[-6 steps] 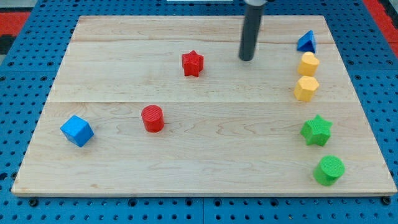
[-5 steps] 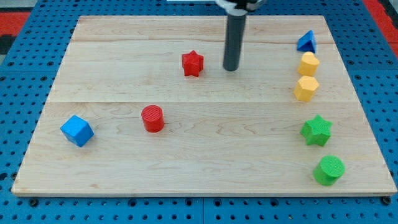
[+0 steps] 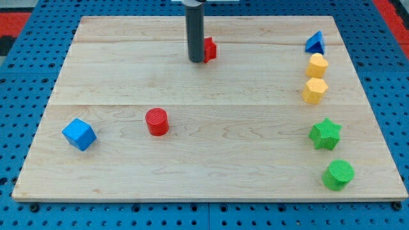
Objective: Move the red star to the top of the board
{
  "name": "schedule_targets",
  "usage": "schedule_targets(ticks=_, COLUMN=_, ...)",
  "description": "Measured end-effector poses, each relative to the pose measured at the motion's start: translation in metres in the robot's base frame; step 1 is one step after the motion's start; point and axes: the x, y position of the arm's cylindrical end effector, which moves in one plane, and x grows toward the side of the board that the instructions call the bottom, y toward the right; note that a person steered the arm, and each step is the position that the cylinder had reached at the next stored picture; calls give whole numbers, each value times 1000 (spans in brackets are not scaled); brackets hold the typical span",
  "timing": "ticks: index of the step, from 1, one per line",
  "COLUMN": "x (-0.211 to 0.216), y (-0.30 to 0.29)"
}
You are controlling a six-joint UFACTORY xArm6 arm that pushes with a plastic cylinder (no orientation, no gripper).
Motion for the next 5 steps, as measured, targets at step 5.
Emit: schedule_targets(ticks=5, x=-83, y=57)
